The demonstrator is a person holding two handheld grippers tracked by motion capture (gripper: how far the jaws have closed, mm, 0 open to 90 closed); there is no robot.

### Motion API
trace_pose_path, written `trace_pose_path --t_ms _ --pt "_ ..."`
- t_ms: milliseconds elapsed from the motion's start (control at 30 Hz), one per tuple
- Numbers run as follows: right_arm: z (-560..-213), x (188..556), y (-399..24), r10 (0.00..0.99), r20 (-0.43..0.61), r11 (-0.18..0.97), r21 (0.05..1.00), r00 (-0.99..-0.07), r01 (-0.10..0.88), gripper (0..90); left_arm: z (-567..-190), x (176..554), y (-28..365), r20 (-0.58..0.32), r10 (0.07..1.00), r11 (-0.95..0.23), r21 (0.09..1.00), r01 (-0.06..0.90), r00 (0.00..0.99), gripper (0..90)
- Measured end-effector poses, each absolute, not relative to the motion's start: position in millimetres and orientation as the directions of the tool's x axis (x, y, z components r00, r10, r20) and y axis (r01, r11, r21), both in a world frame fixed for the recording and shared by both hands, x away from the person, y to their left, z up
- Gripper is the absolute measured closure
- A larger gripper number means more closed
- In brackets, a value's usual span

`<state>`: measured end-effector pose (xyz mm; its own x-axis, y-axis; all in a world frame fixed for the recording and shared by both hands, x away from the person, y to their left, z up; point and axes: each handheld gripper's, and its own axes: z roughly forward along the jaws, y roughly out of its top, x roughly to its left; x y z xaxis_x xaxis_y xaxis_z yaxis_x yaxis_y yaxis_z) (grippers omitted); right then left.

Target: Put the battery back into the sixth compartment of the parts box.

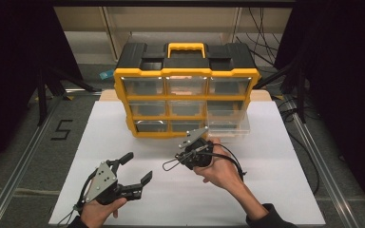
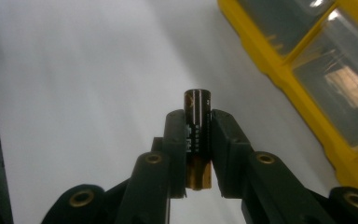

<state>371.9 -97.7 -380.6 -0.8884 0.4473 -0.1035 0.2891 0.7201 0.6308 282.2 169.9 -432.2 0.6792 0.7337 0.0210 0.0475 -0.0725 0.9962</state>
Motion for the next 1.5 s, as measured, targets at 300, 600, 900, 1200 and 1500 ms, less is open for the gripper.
trace_pose_path --t_ms 300,600,900,1200,1500 --pt "-349.6 365.7 -115.1 0.465 -0.120 0.681 0.681 -0.877 0.268 77.2 -432.6 282.7 169.4 0.021 0.734 -0.072 0.996 0.047 0.679 15.6" --pt "-329.8 362.9 -125.7 0.458 -0.125 0.652 0.720 -0.880 0.237 77.2 -432.6 282.8 169.5 0.025 0.734 -0.074 0.996 0.043 0.678 15.6" --pt "-302.6 363.9 -142.4 0.469 -0.138 0.625 0.750 -0.872 0.217 77.2 -432.6 282.6 169.4 0.020 0.735 -0.069 0.997 0.046 0.678 15.6" --pt "-278.4 369.0 -163.8 0.505 -0.142 0.593 0.773 -0.851 0.223 77.2 -432.5 282.5 169.5 0.020 0.735 -0.070 0.997 0.046 0.678 15.6" --pt "-267.5 377.6 -182.8 0.548 -0.164 0.582 0.779 -0.820 0.233 77.2 -432.6 283.0 169.4 0.021 0.735 -0.070 0.997 0.045 0.678 15.6"
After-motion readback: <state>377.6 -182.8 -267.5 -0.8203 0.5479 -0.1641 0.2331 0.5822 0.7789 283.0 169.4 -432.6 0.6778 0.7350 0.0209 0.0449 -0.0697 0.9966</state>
